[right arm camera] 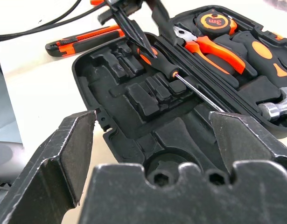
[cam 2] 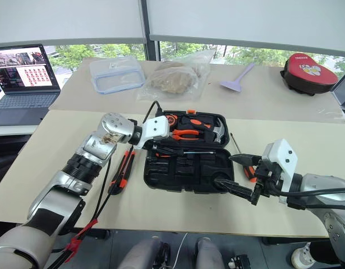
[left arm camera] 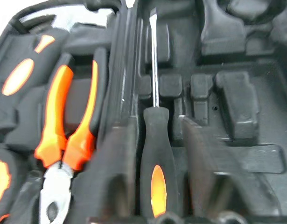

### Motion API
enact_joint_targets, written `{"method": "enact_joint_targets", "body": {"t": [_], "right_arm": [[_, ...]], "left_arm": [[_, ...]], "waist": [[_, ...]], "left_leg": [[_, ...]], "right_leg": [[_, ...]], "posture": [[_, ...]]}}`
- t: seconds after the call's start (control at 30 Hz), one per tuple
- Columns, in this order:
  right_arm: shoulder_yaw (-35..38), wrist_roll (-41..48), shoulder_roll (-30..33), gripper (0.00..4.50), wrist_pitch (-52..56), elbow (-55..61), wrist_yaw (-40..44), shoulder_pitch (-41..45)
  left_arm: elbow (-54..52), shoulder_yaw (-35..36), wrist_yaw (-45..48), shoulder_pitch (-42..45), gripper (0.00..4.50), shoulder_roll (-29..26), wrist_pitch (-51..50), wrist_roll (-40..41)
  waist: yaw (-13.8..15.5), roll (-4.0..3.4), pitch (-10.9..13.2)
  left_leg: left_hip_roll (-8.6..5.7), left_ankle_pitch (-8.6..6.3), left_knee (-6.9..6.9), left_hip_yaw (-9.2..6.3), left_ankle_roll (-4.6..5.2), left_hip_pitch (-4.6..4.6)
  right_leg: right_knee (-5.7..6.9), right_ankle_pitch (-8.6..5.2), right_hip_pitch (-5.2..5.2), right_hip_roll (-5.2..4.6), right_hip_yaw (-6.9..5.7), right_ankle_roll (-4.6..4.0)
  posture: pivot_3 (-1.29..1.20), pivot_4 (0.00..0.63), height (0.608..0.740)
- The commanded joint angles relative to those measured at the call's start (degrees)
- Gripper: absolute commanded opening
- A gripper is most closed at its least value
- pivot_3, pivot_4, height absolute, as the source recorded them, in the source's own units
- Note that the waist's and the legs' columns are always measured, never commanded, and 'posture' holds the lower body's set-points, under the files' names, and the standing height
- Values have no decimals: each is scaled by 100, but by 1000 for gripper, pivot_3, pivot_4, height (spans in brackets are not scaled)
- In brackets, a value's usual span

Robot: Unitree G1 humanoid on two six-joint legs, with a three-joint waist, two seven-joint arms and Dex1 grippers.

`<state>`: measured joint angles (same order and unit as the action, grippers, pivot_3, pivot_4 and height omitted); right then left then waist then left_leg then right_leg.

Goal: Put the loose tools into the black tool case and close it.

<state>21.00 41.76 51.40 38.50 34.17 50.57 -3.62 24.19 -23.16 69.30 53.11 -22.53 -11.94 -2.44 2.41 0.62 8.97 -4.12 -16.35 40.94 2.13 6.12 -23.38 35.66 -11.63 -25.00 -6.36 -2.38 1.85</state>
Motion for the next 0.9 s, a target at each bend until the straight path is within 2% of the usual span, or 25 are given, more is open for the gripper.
{"method": "enact_joint_targets", "body": {"t": [0.03, 0.37, 0.43, 0.53, 0.63, 0.8, 0.83, 0.9], "right_arm": [[103, -35, -58, 4500, -177, 53, -1, -67], [144, -205, -174, 4500, -264, -26, -110, -280], [175, -409, -195, 4500, -353, -132, -207, -342], [254, -908, -243, 4500, -392, -561, -684, -316], [318, -1125, -324, 4500, -308, -970, -1043, -182], [-39, -1446, -449, 4500, -384, -1535, -1236, 88], [-186, -1586, -514, 4500, -441, -1717, -1321, 202], [-402, -1786, -635, 4500, -551, -1991, -1405, 377]], "left_arm": [[236, -169, -155, 186, 28, 104, 338, -315], [688, -615, -348, -46, 28, 132, 1254, -991], [746, -573, -371, -48, 28, 100, 1348, -992], [588, -90, -259, 25, 28, 29, 969, -538], [-37, 537, 243, 11, 714, -170, -20, 322], [-1790, 1317, 1076, -433, 2421, -813, -1812, 1922], [-2207, 1500, 1159, -573, 3014, -958, -2260, 2323], [-2833, 1737, 1228, -808, 3531, -1178, -2900, 2902]], "waist": [[3, 0, 0], [39, 1, -6], [44, 1, -8], [34, 1, -8], [-9, 1, -8], [-141, -2, -8], [-147, -2, -8], [-170, -4, -8]], "left_leg": [[0, 0, 0, 0, 0, 0], [0, -1, 6, 0, 2, 12], [0, -3, 7, 0, 5, 12], [0, -4, 12, 0, 6, 12], [0, -3, 12, 2, 5, 5], [3, 6, 5, 4, -8, -7], [4, 6, 5, 4, -9, -1], [3, 6, 8, 4, -8, 7]], "right_leg": [[6, 0, -1, 0, 1, 0], [6, 0, 10, -10, 4, 0], [6, 0, 10, -10, 4, 0], [9, 0, 11, -11, 5, 0], [18, 0, -3, -8, 6, 0], [36, -3, -24, 7, 6, -5], [34, -4, -19, 8, 6, -5], [25, -6, -8, 16, 6, -2]], "posture": [[0, 150, 728], [0, 150, 728], [0, 150, 728], [0, 150, 728], [0, 150, 728], [0, 150, 728], [0, 150, 728], [0, 150, 728]]}}
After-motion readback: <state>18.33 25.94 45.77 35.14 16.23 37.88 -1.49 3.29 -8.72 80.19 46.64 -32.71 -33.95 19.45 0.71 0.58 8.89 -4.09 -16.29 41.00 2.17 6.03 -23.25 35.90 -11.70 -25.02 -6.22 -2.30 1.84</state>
